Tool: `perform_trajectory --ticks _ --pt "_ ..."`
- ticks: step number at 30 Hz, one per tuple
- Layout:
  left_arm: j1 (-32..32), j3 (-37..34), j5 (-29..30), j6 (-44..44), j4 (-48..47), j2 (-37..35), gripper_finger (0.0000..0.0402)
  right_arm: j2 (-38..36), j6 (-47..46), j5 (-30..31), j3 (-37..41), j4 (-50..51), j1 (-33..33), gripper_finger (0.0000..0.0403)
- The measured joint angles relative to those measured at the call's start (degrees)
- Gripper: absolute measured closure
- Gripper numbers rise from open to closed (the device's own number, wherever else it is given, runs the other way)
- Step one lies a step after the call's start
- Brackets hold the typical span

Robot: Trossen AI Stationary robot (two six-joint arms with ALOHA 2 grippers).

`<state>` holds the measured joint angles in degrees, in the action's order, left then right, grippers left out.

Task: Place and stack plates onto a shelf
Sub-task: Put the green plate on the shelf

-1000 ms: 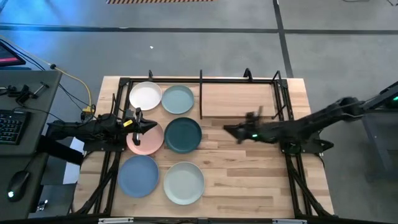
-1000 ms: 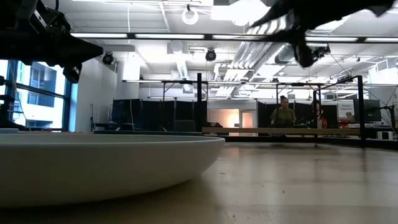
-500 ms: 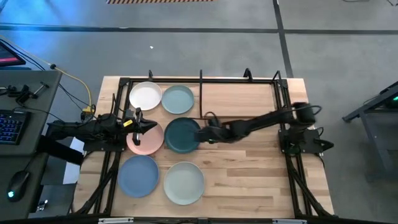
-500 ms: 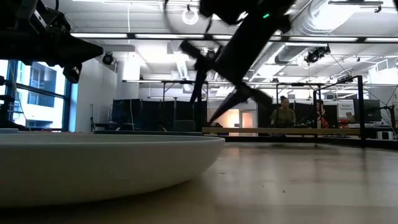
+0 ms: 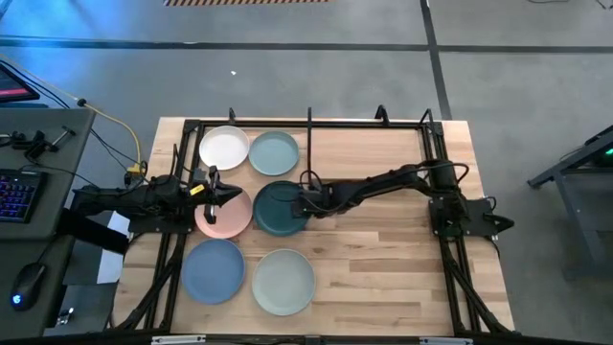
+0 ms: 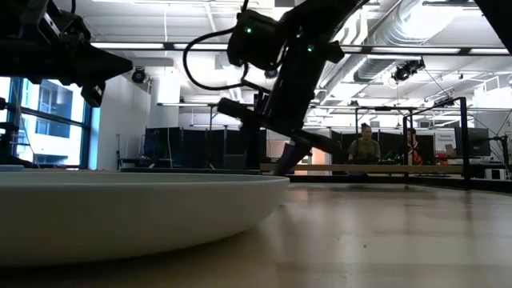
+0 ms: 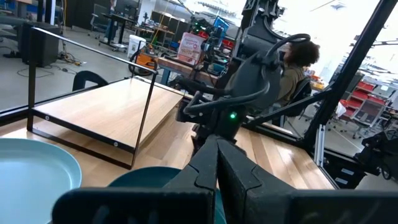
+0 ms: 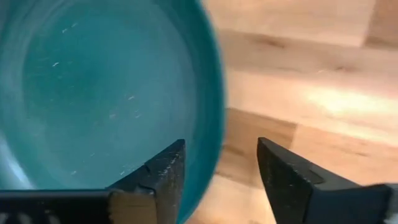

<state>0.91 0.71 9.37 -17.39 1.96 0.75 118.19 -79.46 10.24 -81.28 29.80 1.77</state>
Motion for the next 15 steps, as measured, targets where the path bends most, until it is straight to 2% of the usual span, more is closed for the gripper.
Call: perform_trajectory --ticks 9,15 --pt "-0.02 0.0 0.0 0.02 0.0 -0.02 0.0401 0.13 3.38 1.27 0.0 -0.01 -0.03 0.0338" --pt "-0.02 0.0 0.0 0.0 0.0 -0.01 0.0401 0.13 4.91 1.46 0.0 0.08 -0.63 0.0367"
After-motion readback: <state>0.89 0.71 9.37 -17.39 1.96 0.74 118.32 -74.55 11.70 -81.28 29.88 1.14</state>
